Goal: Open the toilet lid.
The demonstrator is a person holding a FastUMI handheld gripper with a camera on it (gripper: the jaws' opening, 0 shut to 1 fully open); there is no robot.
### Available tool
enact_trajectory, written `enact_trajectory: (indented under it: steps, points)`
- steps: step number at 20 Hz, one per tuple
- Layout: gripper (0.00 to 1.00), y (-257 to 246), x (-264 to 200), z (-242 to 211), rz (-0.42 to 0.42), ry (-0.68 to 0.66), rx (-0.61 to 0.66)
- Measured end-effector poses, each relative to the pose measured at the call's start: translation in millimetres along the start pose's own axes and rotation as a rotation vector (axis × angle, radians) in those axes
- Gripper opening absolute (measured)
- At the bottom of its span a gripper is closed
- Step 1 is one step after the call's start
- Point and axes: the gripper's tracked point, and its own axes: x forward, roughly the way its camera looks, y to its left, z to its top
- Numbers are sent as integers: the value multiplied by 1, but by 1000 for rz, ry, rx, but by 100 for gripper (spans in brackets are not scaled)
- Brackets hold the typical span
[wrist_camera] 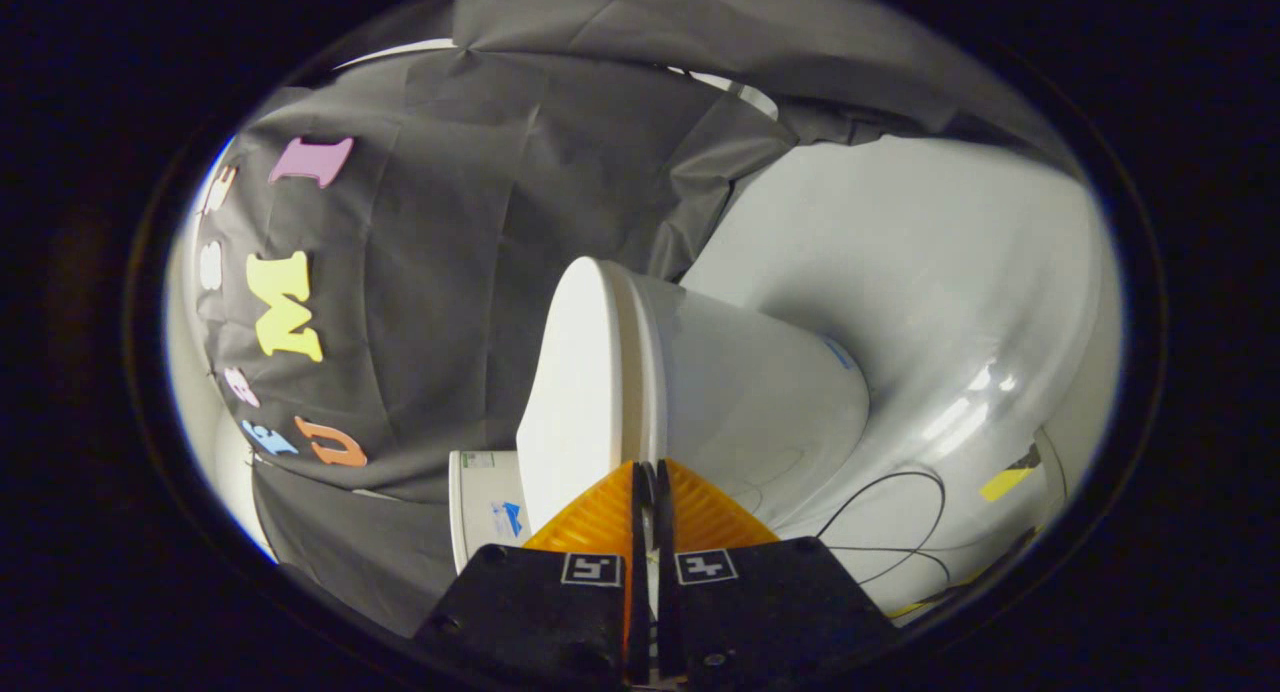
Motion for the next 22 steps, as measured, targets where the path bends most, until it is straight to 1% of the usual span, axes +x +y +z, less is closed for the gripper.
enact_trajectory:
  steps: [3,5,9,16,22]
  points:
    - [6,10,-3,1,-6,-20,-14]
    - [6,29,-15,0,0,-29,-18]
    - [6,49,-22,-1,-10,-34,-73]
    - [5,91,-38,-3,21,-56,-95]
    - [6,129,-50,-9,25,-48,-201]
